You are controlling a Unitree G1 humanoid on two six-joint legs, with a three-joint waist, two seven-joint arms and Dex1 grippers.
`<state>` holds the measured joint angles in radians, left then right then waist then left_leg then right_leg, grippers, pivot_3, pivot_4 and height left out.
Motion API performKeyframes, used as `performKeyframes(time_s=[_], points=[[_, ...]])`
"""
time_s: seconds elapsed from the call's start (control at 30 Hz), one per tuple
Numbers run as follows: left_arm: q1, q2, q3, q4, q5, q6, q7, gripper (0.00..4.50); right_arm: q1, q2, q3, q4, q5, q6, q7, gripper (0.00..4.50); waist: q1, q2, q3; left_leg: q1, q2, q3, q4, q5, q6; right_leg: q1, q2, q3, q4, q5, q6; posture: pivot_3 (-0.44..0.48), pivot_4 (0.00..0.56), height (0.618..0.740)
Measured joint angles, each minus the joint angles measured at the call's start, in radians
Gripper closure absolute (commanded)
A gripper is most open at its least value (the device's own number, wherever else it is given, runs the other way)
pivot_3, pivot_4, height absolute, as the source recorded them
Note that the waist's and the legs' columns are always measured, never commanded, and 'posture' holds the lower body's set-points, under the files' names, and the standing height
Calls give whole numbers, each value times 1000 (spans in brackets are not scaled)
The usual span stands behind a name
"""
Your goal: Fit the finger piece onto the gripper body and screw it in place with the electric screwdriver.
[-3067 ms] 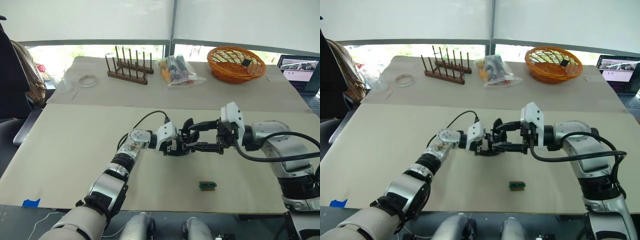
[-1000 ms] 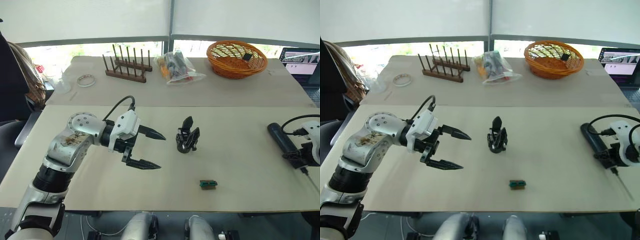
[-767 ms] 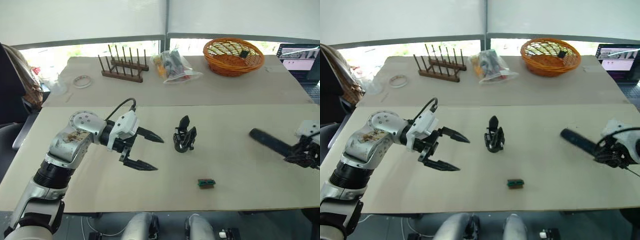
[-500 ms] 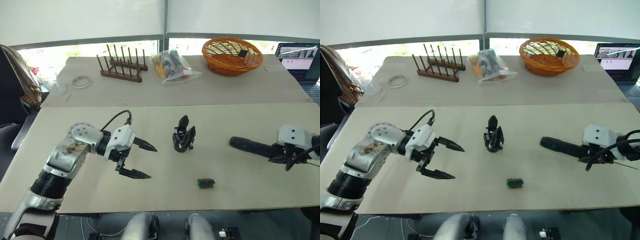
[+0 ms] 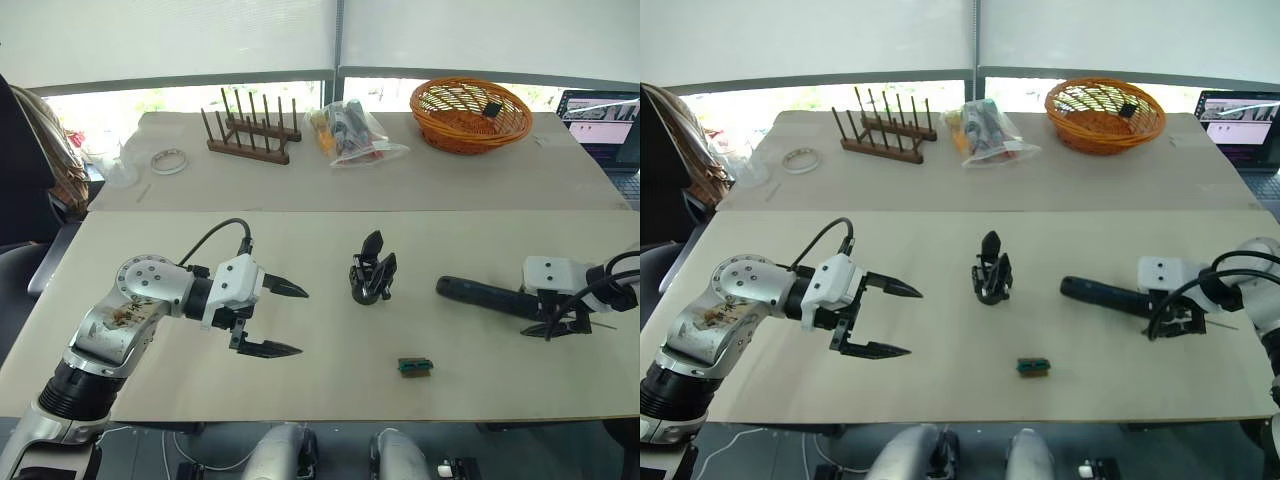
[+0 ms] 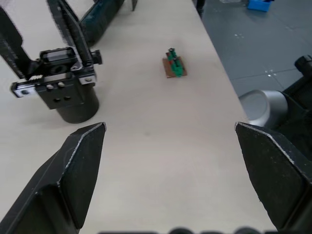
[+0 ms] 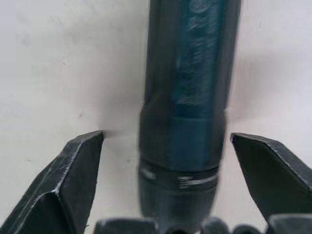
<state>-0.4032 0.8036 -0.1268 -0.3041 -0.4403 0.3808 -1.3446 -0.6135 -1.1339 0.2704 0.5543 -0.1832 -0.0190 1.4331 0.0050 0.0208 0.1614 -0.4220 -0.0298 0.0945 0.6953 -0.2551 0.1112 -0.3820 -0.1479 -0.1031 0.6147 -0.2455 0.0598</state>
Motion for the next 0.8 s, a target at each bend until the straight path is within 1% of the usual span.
performKeyframes(time_s=[0.1,0.17,0.33,0.4,0.53,0.63,0.7,0.8], points=[[-4,-3,-2,0,-5,2,-2,0,-20,-4,42,-47,-45,152,78,29,2,0,0,0,0,0,0,0,0,0,0,0,0,0,0,0,150,740],[-15,-26,-16,-2,-7,4,0,0,-42,-2,75,-77,-83,238,104,29,2,0,0,0,0,0,0,0,0,0,0,0,0,0,0,0,150,740],[-39,-62,-55,1,-11,0,-3,0,-128,66,123,-53,-166,354,112,29,-6,-2,-1,0,0,1,0,0,0,-1,1,1,1,0,0,0,150,740],[-54,-65,-63,12,-10,-4,-3,0,-148,86,129,-28,-184,379,107,29,-10,-5,-2,0,0,1,0,0,0,0,1,1,1,0,0,0,150,740],[-76,-67,-71,30,-3,-7,-12,0,-162,121,121,-3,-186,456,107,29,-16,-11,-6,1,0,0,0,0,0,2,1,0,0,0,0,0,150,740],[-91,-67,-73,44,0,-11,-24,0,-148,120,110,-24,-187,468,104,29,-16,-12,-6,1,0,-1,0,0,0,2,1,0,-1,0,0,0,150,740],[-96,-68,-74,60,7,-22,-29,0,-132,120,100,-56,-187,487,95,547,-18,-12,-6,1,0,-1,0,0,0,2,1,0,0,0,0,0,150,740],[-98,-78,-85,78,10,-37,-36,0,-107,121,81,-95,-186,497,80,1567,-18,-12,-6,1,1,-1,0,0,-1,2,2,0,0,0,0,0,150,740]])
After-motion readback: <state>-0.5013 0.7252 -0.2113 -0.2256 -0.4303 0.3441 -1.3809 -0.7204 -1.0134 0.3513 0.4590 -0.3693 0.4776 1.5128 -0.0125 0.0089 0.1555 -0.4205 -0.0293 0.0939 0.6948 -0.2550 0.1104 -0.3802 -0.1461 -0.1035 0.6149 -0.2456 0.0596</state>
